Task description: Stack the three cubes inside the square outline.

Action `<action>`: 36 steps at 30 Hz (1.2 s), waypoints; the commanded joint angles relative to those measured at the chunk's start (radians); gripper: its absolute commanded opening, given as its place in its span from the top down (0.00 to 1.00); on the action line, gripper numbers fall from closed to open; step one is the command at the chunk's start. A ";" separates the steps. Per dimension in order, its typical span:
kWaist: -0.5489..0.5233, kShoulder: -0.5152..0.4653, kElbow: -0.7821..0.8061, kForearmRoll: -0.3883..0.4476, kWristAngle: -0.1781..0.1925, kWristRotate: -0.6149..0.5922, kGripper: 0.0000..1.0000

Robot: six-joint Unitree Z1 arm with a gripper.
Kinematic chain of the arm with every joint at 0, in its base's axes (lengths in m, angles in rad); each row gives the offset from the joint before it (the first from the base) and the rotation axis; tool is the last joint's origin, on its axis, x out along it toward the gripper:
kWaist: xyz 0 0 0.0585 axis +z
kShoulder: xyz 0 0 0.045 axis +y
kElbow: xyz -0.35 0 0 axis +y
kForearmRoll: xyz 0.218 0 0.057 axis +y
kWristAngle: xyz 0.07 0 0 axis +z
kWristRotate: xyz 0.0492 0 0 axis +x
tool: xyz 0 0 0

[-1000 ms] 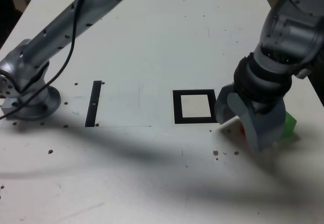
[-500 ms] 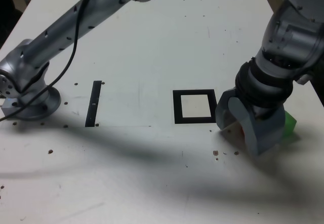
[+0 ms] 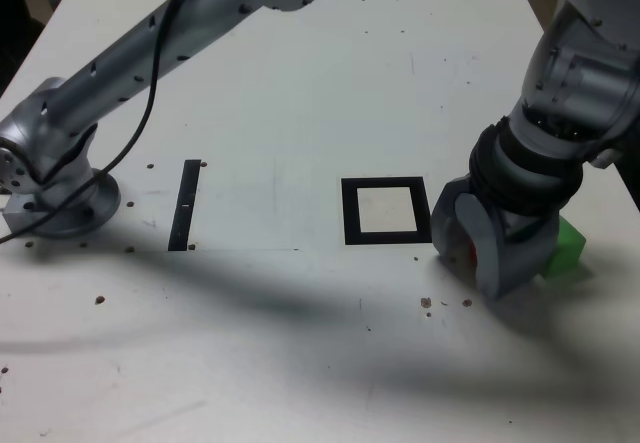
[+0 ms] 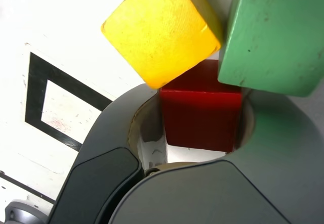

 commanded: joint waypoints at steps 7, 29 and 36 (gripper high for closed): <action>0.001 -0.023 0.012 0.013 0.001 -0.031 0.63; 0.045 -0.310 0.340 0.014 -0.076 -0.539 0.63; 0.128 -0.339 0.443 -0.045 -0.123 -0.604 0.63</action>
